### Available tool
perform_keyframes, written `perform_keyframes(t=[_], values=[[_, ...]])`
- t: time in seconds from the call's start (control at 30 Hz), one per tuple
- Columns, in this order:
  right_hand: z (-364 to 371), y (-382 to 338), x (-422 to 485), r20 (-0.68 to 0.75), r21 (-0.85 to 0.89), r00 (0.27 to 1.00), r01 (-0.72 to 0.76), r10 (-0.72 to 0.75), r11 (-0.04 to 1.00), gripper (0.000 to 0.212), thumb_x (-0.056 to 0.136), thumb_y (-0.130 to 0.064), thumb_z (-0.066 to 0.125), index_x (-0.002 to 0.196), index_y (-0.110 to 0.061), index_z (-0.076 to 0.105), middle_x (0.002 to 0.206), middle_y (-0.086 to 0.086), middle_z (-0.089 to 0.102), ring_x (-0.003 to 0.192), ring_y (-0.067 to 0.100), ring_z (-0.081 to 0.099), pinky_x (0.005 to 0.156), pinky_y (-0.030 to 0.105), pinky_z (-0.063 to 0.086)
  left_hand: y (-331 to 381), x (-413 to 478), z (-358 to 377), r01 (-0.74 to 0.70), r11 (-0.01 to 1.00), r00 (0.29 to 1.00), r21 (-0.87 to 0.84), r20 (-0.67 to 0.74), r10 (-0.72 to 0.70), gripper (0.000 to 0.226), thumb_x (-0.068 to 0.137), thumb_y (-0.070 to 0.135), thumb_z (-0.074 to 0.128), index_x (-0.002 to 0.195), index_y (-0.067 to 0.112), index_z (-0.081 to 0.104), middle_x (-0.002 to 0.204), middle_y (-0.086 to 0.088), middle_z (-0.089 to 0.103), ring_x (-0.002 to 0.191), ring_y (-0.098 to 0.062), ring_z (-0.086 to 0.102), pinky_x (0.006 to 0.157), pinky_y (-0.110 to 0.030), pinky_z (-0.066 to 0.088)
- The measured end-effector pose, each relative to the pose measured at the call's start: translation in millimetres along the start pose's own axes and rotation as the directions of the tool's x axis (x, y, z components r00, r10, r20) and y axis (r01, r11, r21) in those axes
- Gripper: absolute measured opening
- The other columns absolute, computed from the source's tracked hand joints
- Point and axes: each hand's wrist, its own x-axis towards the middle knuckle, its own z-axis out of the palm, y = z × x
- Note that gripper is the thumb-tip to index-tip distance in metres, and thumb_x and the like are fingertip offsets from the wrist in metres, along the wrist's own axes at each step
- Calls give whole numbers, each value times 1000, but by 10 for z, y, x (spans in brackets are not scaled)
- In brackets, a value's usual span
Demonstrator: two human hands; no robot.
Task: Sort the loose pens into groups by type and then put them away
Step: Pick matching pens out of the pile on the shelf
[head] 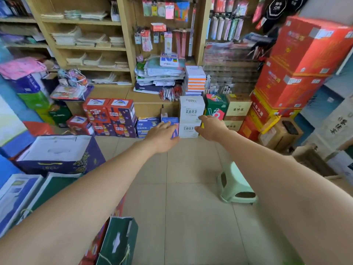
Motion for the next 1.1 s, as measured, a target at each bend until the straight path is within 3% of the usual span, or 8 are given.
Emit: perform_keyframes(t=[0.47,0.73,1.1], values=[[-97,-243,2404,6,14,1000,-22,22,1000,55,99,-43,41,144,-14,34,143,12,43,129,32,42,104,44,34,-1194,2172,-489,-13,1000,999,-10,31,13,62,101,45,32,154,20,11,162,-5,3,149,-23,0,117,-36,6],[-152,-333,3742,45,25,998,-35,34,999,54,99,-43,41,144,-13,35,144,13,42,130,33,40,106,43,31,-1785,3325,-775,-25,1000,998,-8,53,25,62,101,44,32,154,19,13,162,-4,6,148,-24,4,117,-35,10],[-296,-269,5904,68,-19,996,53,-52,998,57,99,-43,40,146,-13,28,141,15,43,127,34,43,101,43,36,-2460,5213,-1157,28,998,998,-52,54,-25,59,101,45,33,153,20,15,161,-5,6,148,-25,2,118,-37,10]])
